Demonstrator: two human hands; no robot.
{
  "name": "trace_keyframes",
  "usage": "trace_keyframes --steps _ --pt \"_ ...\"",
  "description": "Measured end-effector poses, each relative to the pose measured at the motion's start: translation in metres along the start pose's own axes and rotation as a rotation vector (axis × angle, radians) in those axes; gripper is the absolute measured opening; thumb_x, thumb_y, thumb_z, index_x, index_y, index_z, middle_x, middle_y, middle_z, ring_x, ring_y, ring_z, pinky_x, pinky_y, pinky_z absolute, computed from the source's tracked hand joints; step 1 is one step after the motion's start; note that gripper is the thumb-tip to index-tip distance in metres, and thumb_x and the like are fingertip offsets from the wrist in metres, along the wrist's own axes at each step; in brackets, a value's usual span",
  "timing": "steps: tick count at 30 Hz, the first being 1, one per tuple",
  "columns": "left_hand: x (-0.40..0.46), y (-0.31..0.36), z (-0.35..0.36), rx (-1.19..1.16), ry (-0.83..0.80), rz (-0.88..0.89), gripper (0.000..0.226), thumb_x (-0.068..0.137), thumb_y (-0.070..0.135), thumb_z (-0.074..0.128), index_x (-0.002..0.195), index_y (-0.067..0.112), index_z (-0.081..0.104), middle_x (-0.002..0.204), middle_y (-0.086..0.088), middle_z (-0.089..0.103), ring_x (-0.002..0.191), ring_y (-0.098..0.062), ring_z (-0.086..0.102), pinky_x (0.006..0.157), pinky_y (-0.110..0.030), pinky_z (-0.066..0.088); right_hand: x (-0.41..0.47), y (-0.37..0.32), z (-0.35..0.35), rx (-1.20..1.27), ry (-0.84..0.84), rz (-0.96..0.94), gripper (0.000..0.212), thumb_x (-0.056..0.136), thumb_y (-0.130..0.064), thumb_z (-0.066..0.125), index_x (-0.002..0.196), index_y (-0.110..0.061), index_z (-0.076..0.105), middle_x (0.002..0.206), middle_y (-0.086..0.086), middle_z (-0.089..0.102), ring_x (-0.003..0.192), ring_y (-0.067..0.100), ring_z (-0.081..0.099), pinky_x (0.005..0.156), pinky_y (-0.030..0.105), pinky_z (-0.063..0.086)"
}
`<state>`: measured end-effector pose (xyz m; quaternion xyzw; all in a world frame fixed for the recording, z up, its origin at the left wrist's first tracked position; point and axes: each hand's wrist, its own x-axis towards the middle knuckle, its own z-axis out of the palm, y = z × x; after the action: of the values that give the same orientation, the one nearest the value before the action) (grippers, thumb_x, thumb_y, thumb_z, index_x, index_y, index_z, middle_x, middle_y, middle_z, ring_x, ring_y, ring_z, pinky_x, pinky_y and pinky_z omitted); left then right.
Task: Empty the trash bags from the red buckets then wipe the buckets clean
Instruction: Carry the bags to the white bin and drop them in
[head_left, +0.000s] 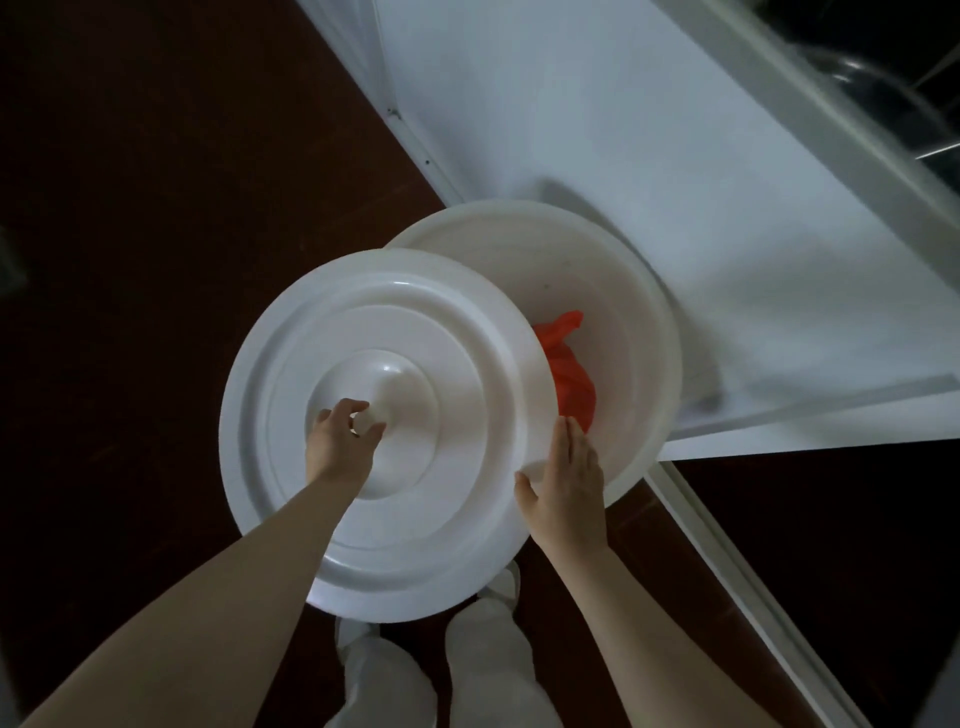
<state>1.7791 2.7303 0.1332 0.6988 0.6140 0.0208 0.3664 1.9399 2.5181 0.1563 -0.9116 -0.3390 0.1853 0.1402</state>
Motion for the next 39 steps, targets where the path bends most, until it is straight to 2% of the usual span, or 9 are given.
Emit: trace_keyframes --steps 3,7,14,21,28,33,39 --pt "-0.002 0.025 0.018 0.010 0.014 0.042 0.035 0.089 0.027 0.070 0.122 0.020 0.060 0.109 0.000 0.048 0.086 -0.022 0.059 0.083 -0.035 0.047 0.010 0.025 -0.011 -0.030 -0.028 0.054 0.088 0.083 -0.034 0.075 0.148 0.004 0.030 0.150 0.026 0.035 0.137 0.040 0.038 0.112 0.048 0.035" --pt "-0.003 0.052 0.042 0.032 0.030 0.106 0.033 0.088 0.026 0.070 0.120 0.021 0.062 0.108 -0.001 0.049 0.077 -0.017 0.056 0.079 -0.033 0.047 0.020 0.055 -0.020 -0.038 -0.088 0.126 0.087 0.090 -0.039 0.066 0.153 0.000 0.020 0.158 0.021 0.022 0.146 0.035 0.022 0.119 0.045 0.022" --pt "-0.003 0.084 0.080 0.053 -0.023 0.158 0.032 0.086 0.025 0.071 0.118 0.020 0.065 0.105 0.000 0.049 0.076 -0.018 0.055 0.076 -0.031 0.045 0.031 0.097 -0.032 -0.076 -0.125 0.198 0.079 0.093 -0.036 0.061 0.152 -0.001 0.023 0.161 0.020 0.015 0.148 0.036 0.018 0.120 0.045 0.022" --pt "-0.004 0.112 0.115 0.081 -0.142 0.241 0.030 0.090 0.024 0.069 0.120 0.021 0.065 0.108 -0.001 0.048 0.077 -0.016 0.054 0.076 -0.029 0.041 0.050 0.115 -0.030 -0.042 -0.187 0.175 0.076 0.097 -0.038 0.055 0.155 -0.010 0.015 0.163 0.014 0.005 0.150 0.030 0.010 0.122 0.040 0.016" --pt "0.019 0.134 0.127 0.102 -0.127 0.260 0.033 0.092 0.021 0.066 0.124 0.019 0.063 0.117 -0.008 0.048 0.082 -0.025 0.059 0.079 -0.032 0.044 0.062 0.125 -0.030 -0.074 -0.178 0.129 0.071 0.097 -0.030 0.054 0.155 -0.012 0.017 0.164 0.014 0.001 0.151 0.029 0.008 0.121 0.034 0.012" --pt "0.035 0.146 0.125 0.120 -0.111 0.261 0.031 0.093 0.020 0.065 0.125 0.019 0.062 0.119 -0.009 0.048 0.080 -0.021 0.054 0.079 -0.030 0.038 0.076 0.123 -0.028 -0.076 -0.167 0.107 0.070 0.098 -0.026 0.053 0.155 -0.012 0.015 0.164 0.014 -0.001 0.151 0.028 0.008 0.121 0.035 0.018" --pt "0.043 0.148 0.122 0.146 -0.114 0.258 0.032 0.095 0.023 0.063 0.127 0.020 0.060 0.123 -0.008 0.046 0.084 -0.024 0.057 0.079 -0.035 0.042 0.090 0.119 -0.027 -0.084 -0.175 0.102 0.069 0.100 -0.026 0.050 0.156 -0.012 0.011 0.164 0.014 -0.005 0.151 0.027 0.005 0.121 0.034 0.015"
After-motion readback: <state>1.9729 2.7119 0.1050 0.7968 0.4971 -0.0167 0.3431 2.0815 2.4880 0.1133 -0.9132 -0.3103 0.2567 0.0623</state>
